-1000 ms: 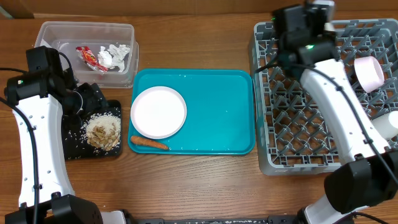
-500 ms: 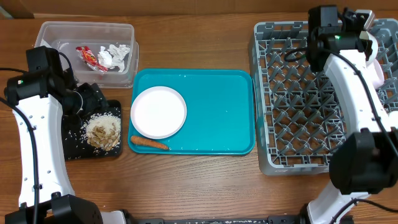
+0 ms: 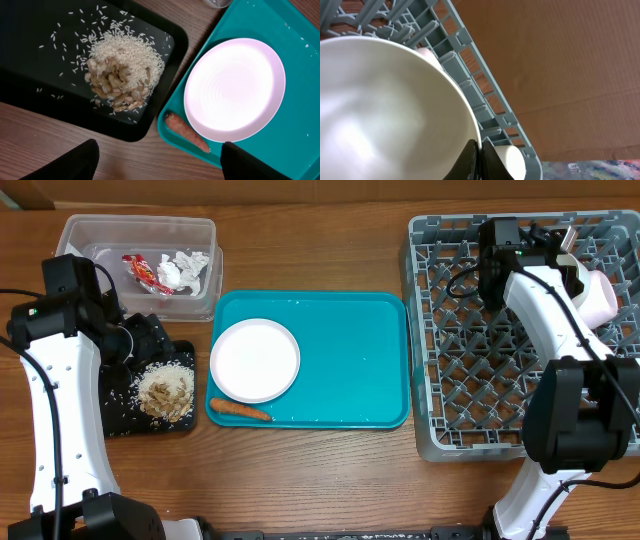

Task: Sort waste into correct bins and load items into the dishwasher
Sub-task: 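Carry the white bowl with right gripper and set it in the rack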

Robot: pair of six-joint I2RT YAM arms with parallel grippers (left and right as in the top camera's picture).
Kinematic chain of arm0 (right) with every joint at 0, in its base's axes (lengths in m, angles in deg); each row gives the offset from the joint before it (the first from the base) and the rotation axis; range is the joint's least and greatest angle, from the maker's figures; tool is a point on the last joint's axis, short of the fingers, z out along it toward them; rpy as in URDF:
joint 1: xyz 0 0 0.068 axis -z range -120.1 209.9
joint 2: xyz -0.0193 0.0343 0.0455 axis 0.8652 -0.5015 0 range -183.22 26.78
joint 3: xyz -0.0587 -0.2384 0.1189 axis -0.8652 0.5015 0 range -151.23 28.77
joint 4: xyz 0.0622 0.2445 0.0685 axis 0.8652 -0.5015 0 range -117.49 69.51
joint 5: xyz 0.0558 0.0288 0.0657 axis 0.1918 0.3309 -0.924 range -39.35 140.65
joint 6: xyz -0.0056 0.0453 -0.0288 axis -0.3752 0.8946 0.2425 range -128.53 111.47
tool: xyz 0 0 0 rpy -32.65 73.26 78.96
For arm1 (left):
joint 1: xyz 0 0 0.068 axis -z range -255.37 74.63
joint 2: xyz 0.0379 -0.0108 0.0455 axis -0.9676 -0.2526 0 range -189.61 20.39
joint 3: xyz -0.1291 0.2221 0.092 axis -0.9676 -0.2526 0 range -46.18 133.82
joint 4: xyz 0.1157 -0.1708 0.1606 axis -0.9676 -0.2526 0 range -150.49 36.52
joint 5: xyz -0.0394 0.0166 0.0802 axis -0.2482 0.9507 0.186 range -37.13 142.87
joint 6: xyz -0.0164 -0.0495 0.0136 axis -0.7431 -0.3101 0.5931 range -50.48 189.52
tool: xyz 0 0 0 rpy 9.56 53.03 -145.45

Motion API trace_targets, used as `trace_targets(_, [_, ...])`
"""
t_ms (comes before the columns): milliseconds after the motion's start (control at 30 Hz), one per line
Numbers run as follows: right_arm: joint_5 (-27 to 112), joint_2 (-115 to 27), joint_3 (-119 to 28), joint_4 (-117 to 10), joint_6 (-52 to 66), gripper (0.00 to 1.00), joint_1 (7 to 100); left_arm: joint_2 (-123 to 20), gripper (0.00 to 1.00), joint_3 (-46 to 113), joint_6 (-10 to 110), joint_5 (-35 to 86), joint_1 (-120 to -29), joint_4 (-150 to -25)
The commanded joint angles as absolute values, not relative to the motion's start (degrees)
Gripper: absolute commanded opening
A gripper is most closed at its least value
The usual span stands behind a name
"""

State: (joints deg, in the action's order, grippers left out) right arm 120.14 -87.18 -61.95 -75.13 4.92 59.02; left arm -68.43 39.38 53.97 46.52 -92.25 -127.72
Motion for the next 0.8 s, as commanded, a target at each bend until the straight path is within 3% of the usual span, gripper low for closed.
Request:
trace_targets(0, [120.49, -88.55, -61.29, -74.62, 5.14, 0.04, 58.89, -67.25, 0.80, 40.23, 53.20, 46.89, -92.16, -127.83])
trace_targets(367, [134.00, -88.53, -61.29, -70.25, 5.14, 0.04, 58.91, -67.25, 0.80, 40.23, 53.20, 46.87, -92.16, -127.88])
trace_targets(767, [122.44, -88.53, -61.29, -72.72, 5.16, 0.04, 56.42, -67.25, 0.80, 40.23, 53.20, 46.89, -92.16, -127.88])
